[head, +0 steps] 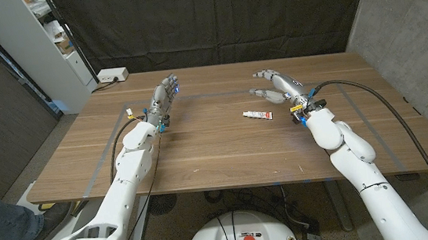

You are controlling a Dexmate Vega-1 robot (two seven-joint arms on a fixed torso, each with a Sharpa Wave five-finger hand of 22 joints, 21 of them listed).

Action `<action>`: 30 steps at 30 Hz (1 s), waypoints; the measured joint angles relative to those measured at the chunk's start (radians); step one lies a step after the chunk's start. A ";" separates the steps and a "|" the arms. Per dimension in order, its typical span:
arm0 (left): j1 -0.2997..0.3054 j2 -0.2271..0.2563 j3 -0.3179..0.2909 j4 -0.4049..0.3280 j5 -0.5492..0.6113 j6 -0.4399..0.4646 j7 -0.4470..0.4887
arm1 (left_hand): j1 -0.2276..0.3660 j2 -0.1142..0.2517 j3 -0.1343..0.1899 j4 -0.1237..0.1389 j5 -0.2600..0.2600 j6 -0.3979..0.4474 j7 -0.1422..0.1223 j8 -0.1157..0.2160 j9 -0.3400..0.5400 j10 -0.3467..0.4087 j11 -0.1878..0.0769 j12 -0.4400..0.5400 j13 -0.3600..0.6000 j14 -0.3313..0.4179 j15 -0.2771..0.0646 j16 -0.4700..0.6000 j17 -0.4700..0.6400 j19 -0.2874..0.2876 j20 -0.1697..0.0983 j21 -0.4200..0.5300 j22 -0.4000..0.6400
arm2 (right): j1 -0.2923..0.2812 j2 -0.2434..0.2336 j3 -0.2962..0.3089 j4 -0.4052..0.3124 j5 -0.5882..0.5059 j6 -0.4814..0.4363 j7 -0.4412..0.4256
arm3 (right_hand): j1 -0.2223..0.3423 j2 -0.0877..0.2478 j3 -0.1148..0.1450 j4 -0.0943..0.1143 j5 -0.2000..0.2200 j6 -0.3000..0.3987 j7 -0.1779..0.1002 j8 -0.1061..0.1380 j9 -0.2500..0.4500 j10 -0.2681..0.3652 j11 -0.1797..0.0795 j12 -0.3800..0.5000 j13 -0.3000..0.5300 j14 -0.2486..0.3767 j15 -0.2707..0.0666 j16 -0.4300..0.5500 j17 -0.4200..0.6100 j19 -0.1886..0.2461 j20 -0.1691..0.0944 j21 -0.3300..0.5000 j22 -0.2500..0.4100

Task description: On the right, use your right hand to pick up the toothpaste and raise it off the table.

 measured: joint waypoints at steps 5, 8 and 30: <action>-0.001 0.000 -0.001 0.002 0.000 -0.001 -0.004 | 0.000 0.000 0.000 0.000 0.000 0.000 0.000 0.000 0.000 0.000 0.000 0.000 0.000 0.000 0.000 0.000 0.000 0.000 0.000 0.000 0.000 | -0.005 -0.003 -0.014 -0.015 -0.015 -0.016 0.000 | 0.004 -0.004 0.003 -0.003 0.000 0.000 0.000 0.000 0.000 0.005 -0.005 0.000 0.000 0.004 0.004 0.000 -0.001 -0.003 0.012 -0.004 0.000; -0.001 0.000 -0.002 0.004 0.000 -0.002 -0.005 | 0.000 0.000 0.000 0.000 0.000 0.000 0.000 0.000 0.000 0.000 0.000 0.000 0.000 0.000 0.000 0.000 0.000 0.000 0.000 0.000 0.000 | -0.008 -0.004 -0.021 -0.021 -0.034 -0.035 0.000 | 0.013 -0.005 0.003 -0.003 0.000 0.000 0.000 0.000 0.000 0.005 -0.005 0.000 0.000 0.007 0.007 0.000 -0.001 -0.003 0.012 -0.004 0.000; -0.001 -0.001 -0.002 0.002 -0.001 -0.005 -0.010 | 0.005 0.005 0.000 0.000 0.000 0.000 0.000 0.000 0.005 0.005 -0.005 0.000 0.000 0.000 0.000 0.000 0.000 0.005 0.005 -0.008 0.000 | -0.020 -0.007 -0.077 -0.082 -0.128 -0.165 0.020 | 0.100 -0.042 0.013 -0.007 0.025 0.011 0.011 -0.012 0.000 0.085 -0.008 -0.008 0.000 0.067 0.055 0.000 -0.005 0.062 0.054 -0.004 0.000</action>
